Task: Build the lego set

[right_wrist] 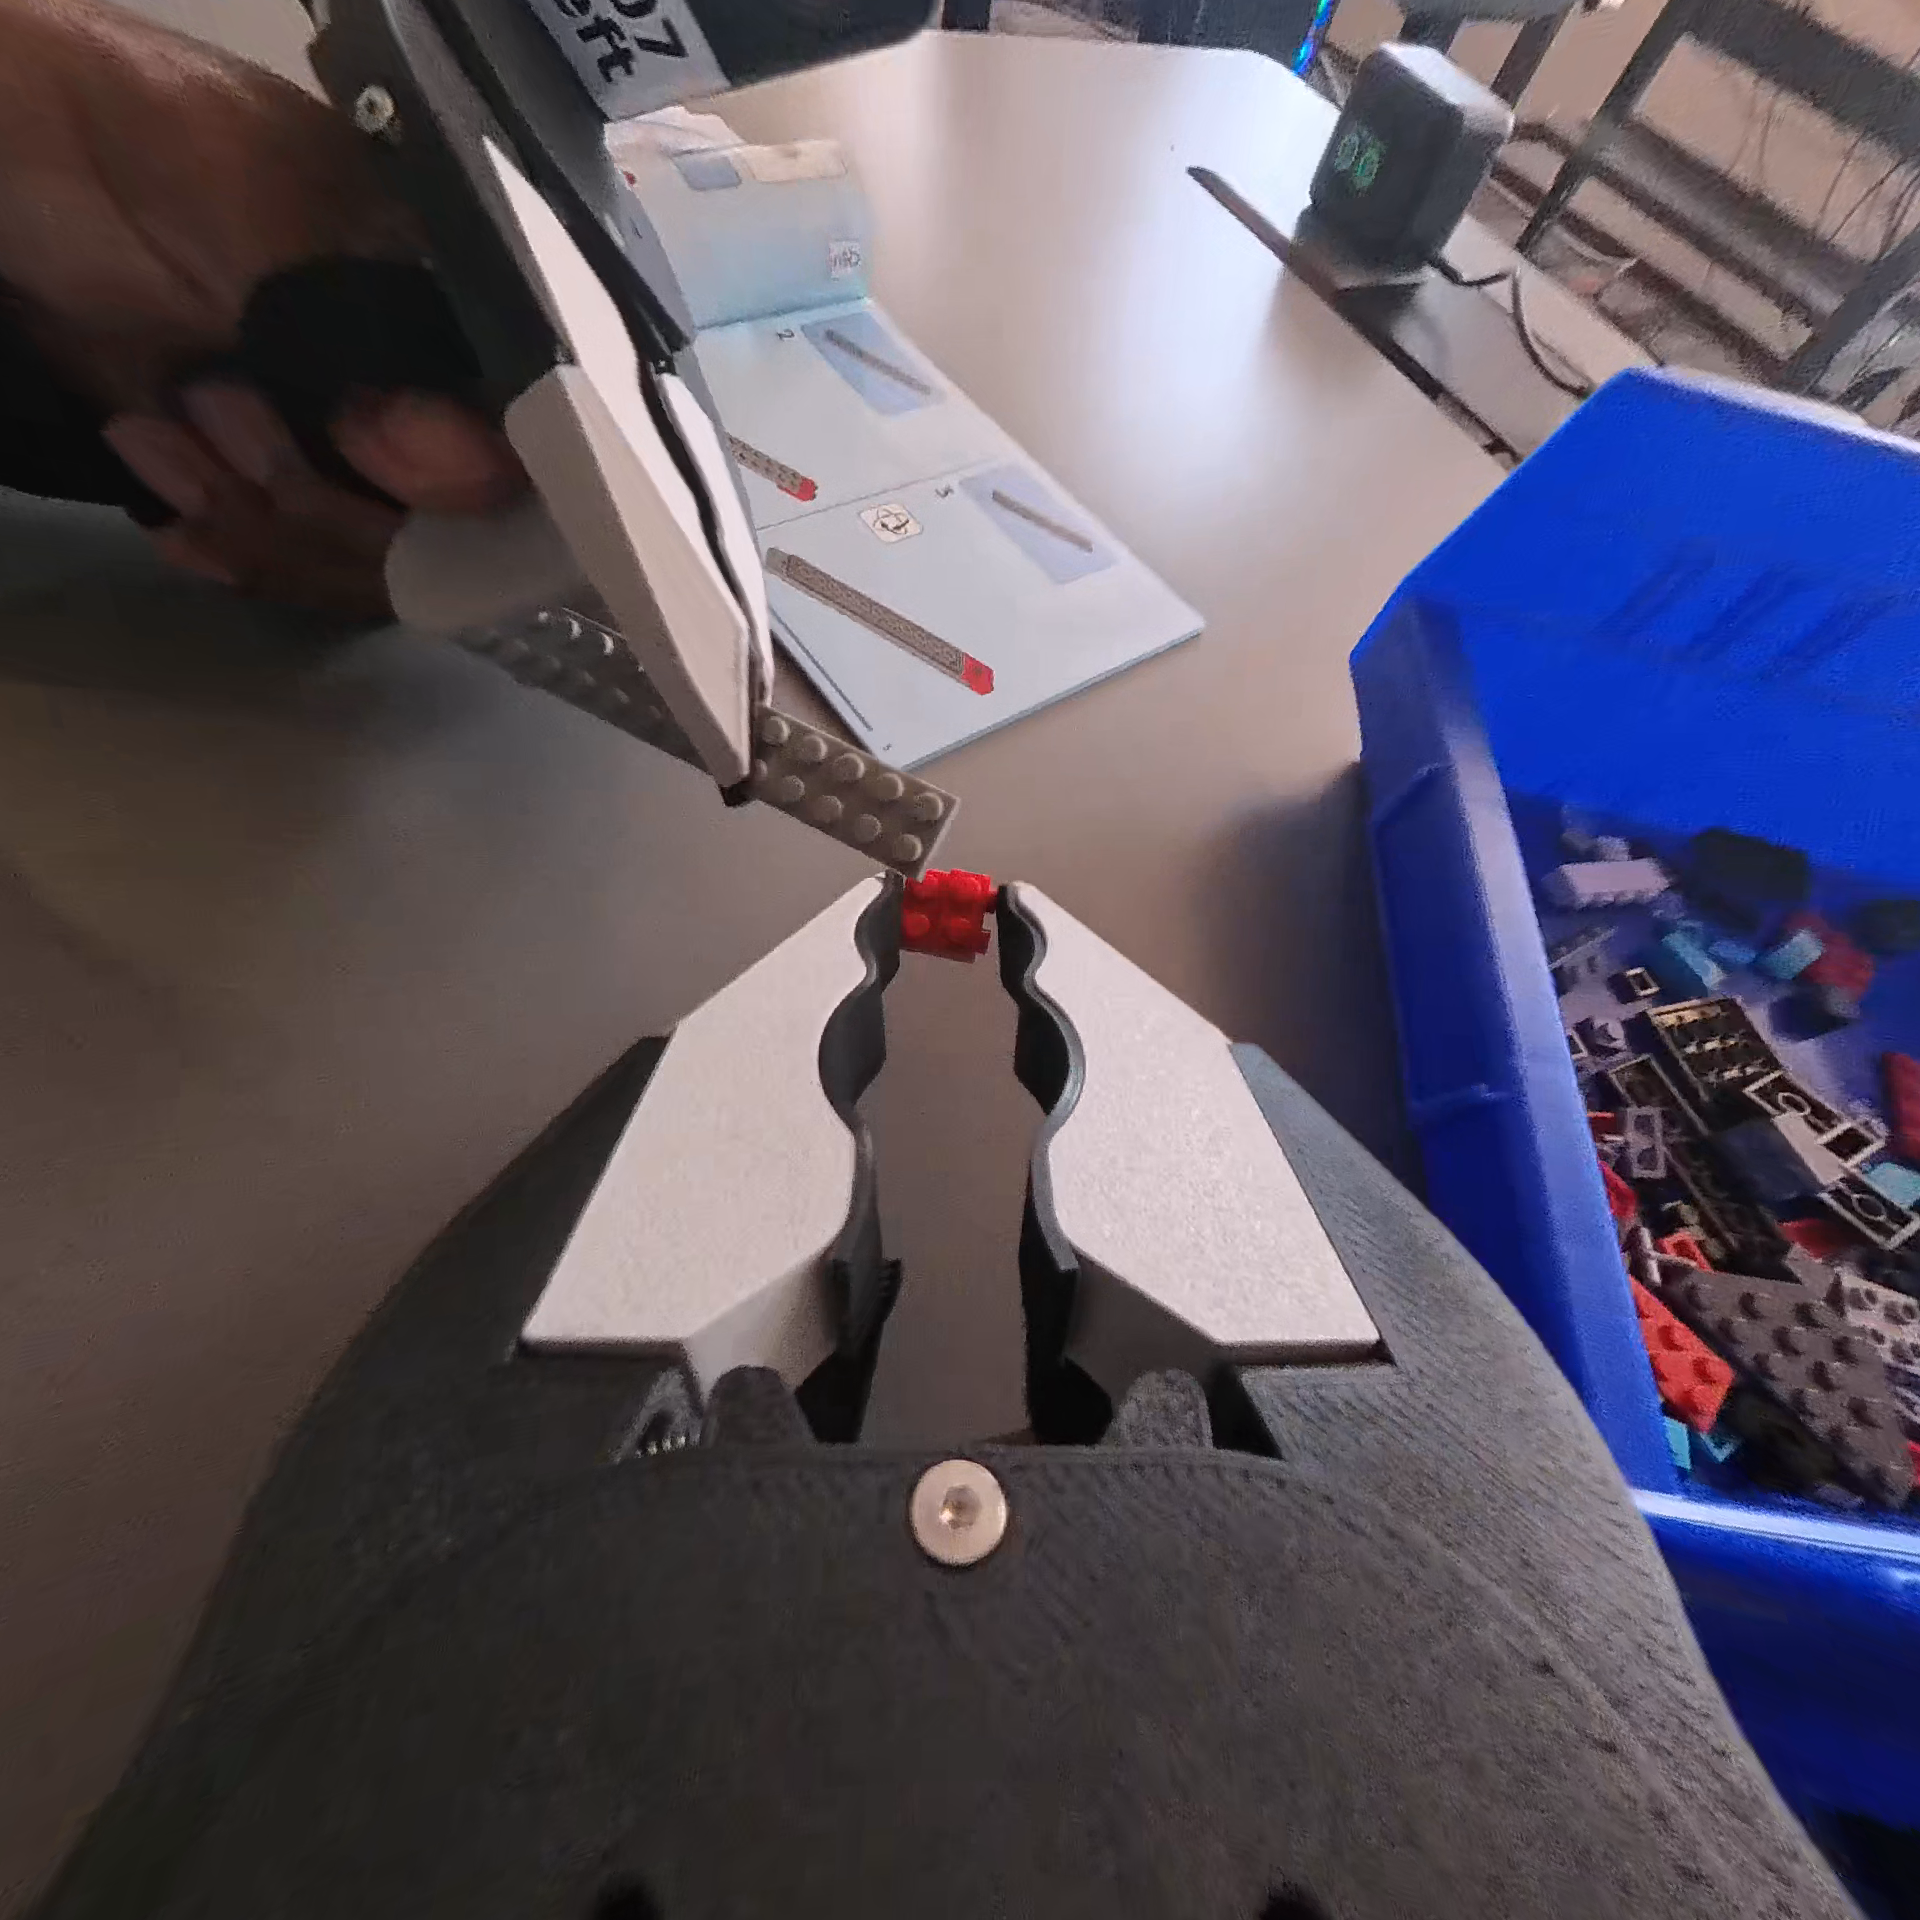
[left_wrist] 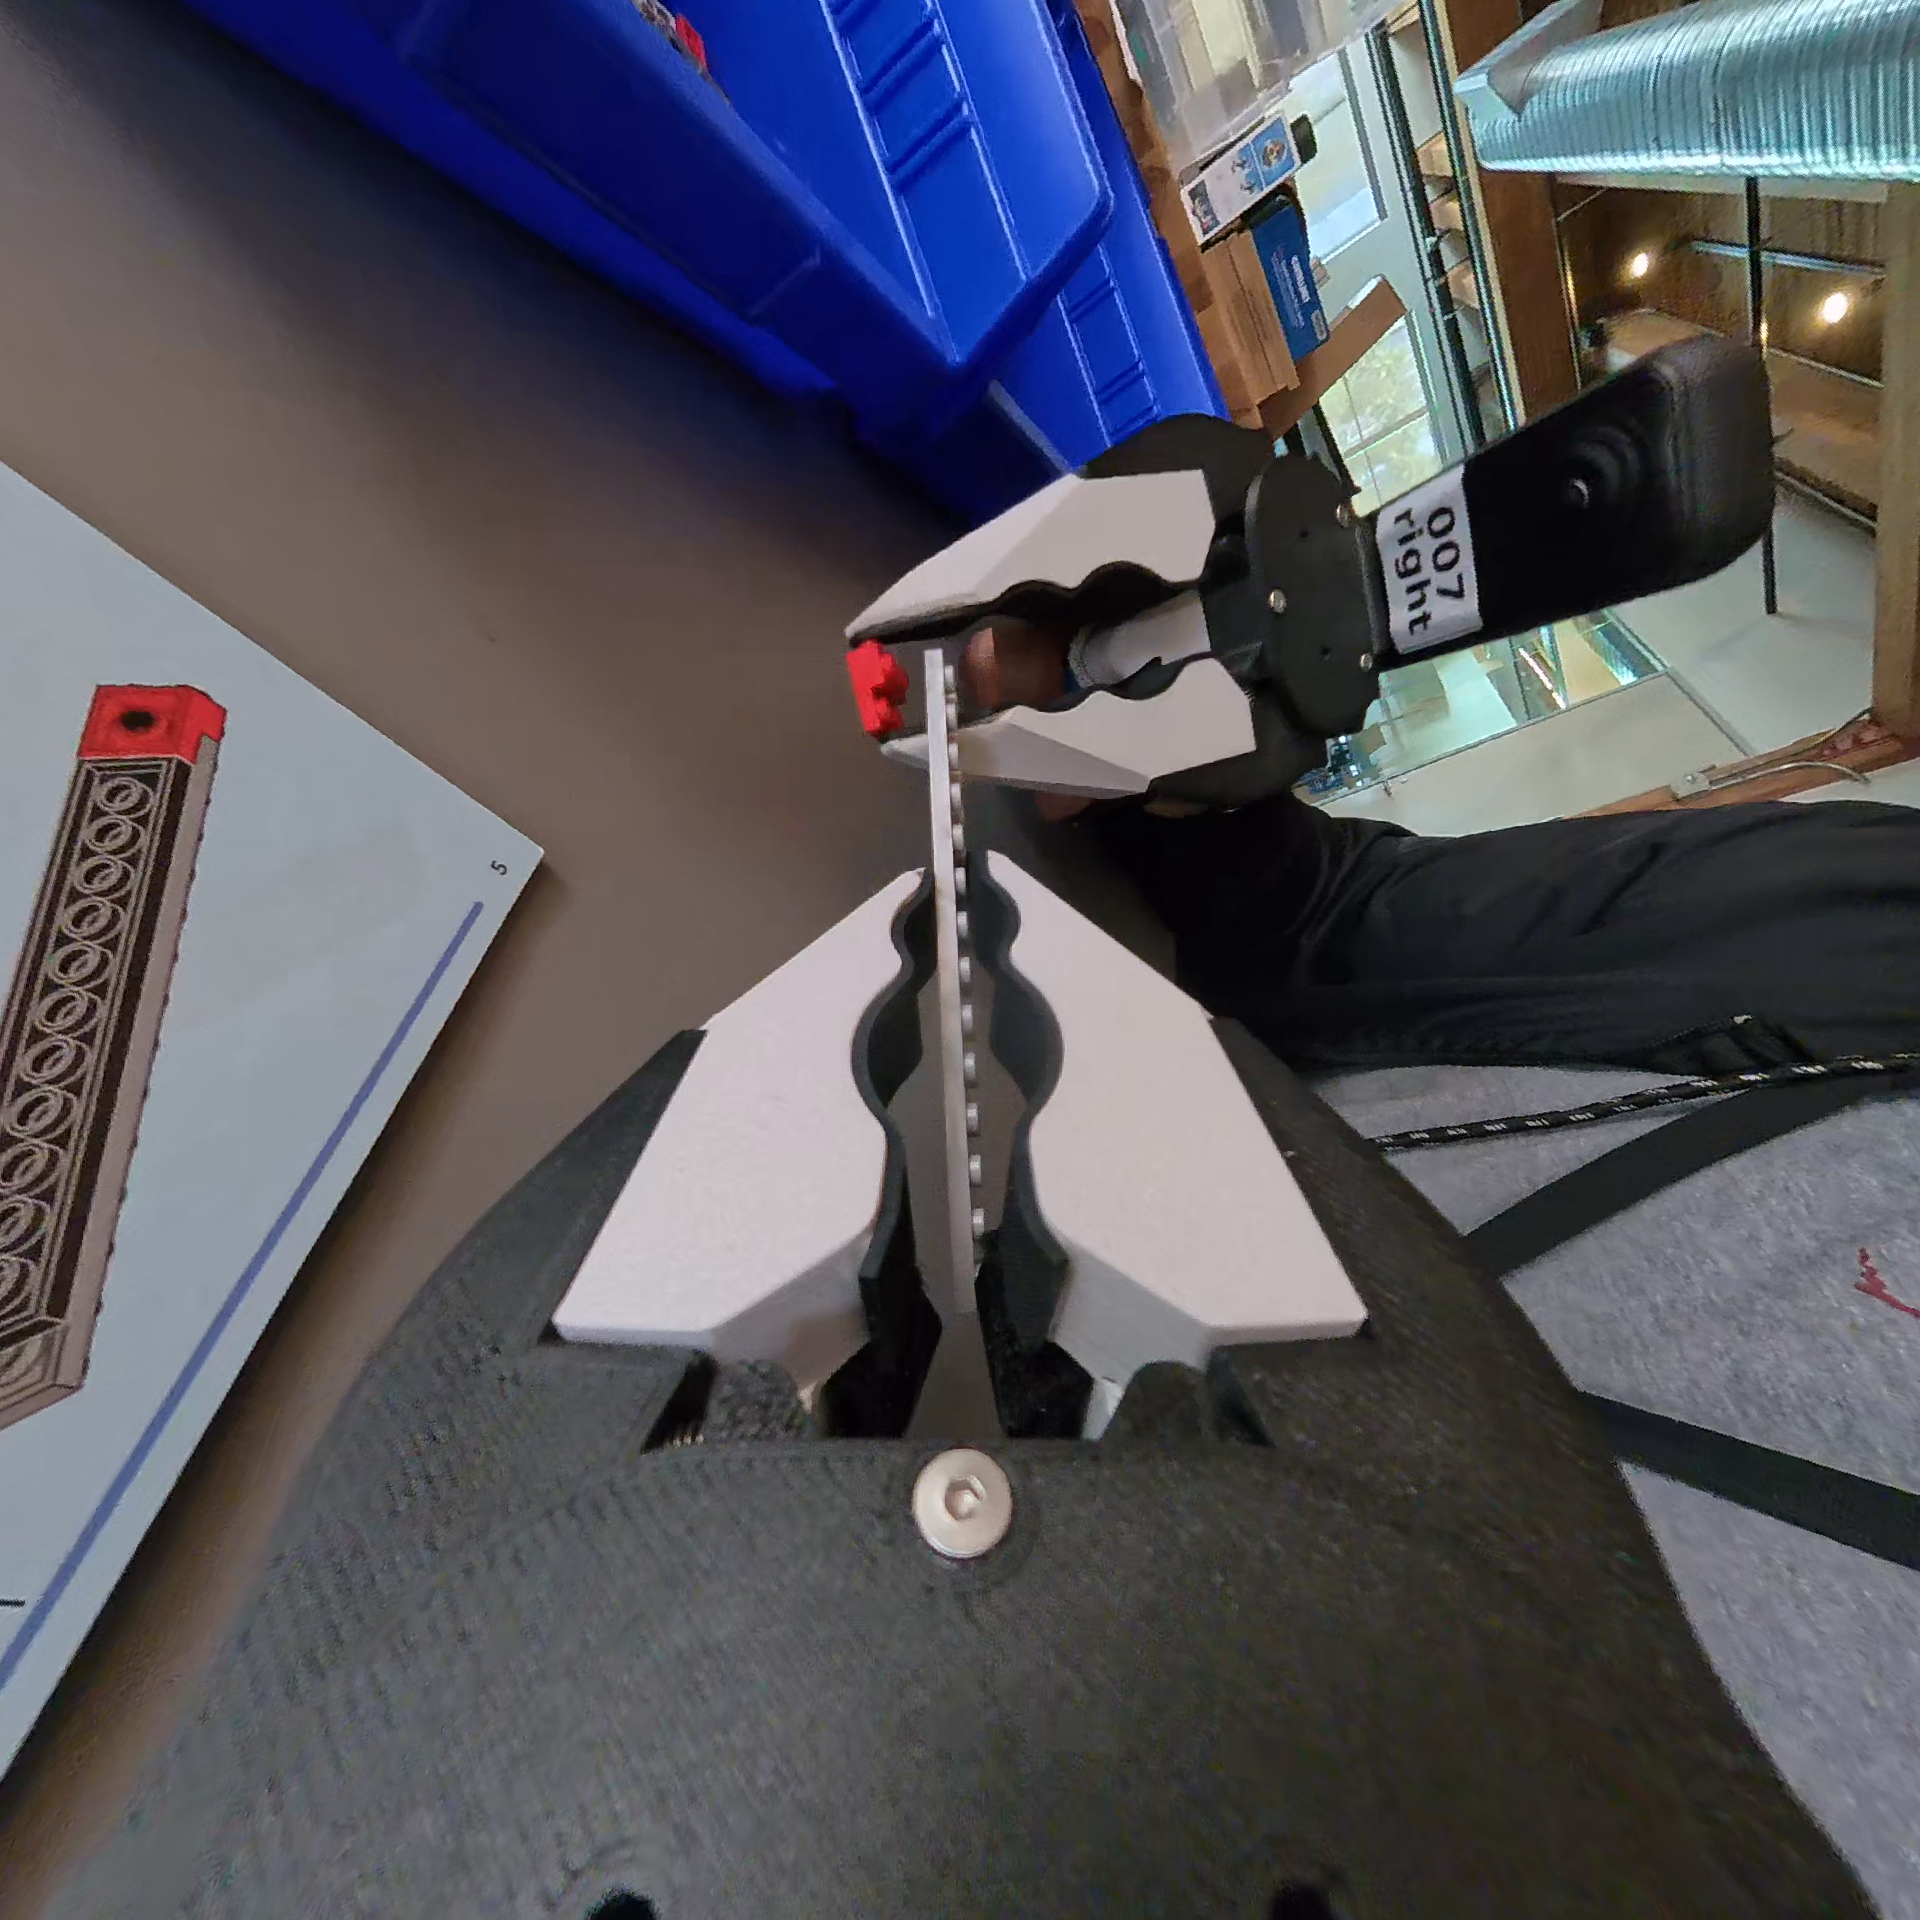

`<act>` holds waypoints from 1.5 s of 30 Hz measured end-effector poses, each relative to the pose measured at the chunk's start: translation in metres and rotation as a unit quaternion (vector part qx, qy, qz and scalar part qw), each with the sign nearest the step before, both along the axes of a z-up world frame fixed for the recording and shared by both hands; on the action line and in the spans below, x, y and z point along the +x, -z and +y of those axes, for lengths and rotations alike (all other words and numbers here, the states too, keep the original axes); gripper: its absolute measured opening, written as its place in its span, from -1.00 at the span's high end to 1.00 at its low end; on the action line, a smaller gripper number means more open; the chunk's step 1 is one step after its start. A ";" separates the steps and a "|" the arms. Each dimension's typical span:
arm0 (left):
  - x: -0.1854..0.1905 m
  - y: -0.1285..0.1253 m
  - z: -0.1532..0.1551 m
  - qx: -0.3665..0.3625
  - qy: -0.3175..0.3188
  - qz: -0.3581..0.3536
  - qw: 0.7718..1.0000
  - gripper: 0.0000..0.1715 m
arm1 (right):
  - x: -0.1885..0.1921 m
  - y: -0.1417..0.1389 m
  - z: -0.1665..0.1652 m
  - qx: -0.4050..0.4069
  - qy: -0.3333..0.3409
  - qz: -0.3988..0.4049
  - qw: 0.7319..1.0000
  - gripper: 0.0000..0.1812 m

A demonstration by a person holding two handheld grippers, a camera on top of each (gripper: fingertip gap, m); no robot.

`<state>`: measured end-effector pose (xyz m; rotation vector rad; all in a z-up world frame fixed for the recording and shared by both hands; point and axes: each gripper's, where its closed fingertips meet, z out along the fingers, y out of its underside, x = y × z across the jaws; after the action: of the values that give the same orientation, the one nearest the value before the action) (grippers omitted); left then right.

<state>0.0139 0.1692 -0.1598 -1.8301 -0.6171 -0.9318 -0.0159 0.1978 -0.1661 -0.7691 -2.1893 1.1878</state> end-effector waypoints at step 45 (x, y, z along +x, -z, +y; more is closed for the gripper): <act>0.010 0.002 0.004 -0.023 0.042 0.174 0.984 0.94 | 0.026 -0.015 -0.007 -0.168 -0.129 -0.140 0.967 0.85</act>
<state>0.0240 0.1732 -0.1616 -2.0124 -0.3466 -0.6325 0.0099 0.1912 -0.1511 -0.8484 -2.4040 1.7048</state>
